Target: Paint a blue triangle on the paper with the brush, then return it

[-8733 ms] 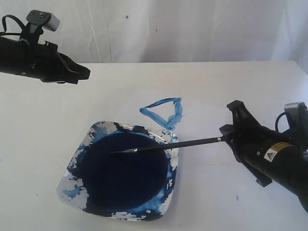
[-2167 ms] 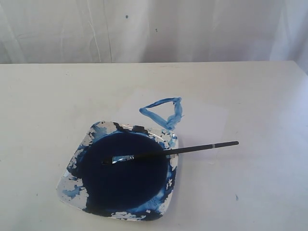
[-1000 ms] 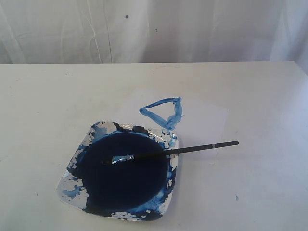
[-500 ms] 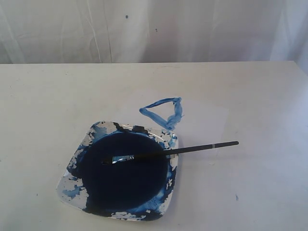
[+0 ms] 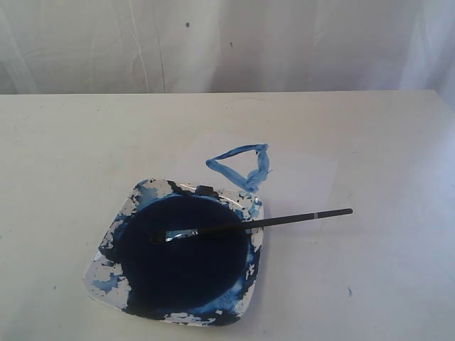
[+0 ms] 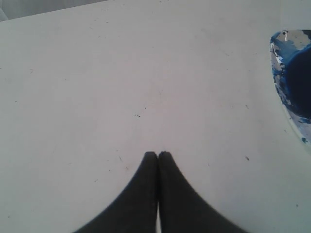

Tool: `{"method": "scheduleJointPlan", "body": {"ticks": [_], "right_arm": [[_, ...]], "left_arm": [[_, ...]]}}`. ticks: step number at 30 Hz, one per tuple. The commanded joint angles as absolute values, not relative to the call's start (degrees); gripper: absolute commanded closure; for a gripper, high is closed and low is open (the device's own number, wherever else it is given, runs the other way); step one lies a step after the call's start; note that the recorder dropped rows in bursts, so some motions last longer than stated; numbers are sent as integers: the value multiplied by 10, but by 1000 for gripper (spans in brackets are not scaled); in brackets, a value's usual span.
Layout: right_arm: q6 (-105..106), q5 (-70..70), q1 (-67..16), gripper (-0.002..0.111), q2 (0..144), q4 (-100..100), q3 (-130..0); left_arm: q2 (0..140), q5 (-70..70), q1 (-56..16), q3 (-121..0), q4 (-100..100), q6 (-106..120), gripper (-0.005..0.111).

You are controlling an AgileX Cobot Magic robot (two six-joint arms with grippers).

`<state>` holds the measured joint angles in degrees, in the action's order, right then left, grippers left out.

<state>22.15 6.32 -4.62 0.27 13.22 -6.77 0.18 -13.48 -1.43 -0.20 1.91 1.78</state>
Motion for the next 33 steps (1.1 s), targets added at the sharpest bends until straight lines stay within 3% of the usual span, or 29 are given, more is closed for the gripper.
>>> {"method": "scheduleJointPlan", "body": {"ticks": [1, 8, 13, 18, 33], "right_arm": [[232, 67, -39, 108, 0, 133, -67], [213, 88, -39, 108, 0, 84, -59], [15, 73, -39, 108, 0, -65, -22], [6, 19, -39, 108, 0, -56, 0], [10, 103, -39, 108, 0, -43, 0]], "left_arm": [[0, -135, -12, 0, 18, 15, 107], [0, -135, -12, 0, 18, 15, 107], [0, -135, -12, 0, 18, 15, 107], [0, -135, -12, 0, 18, 15, 107], [0, -135, -12, 0, 18, 15, 107]]}}
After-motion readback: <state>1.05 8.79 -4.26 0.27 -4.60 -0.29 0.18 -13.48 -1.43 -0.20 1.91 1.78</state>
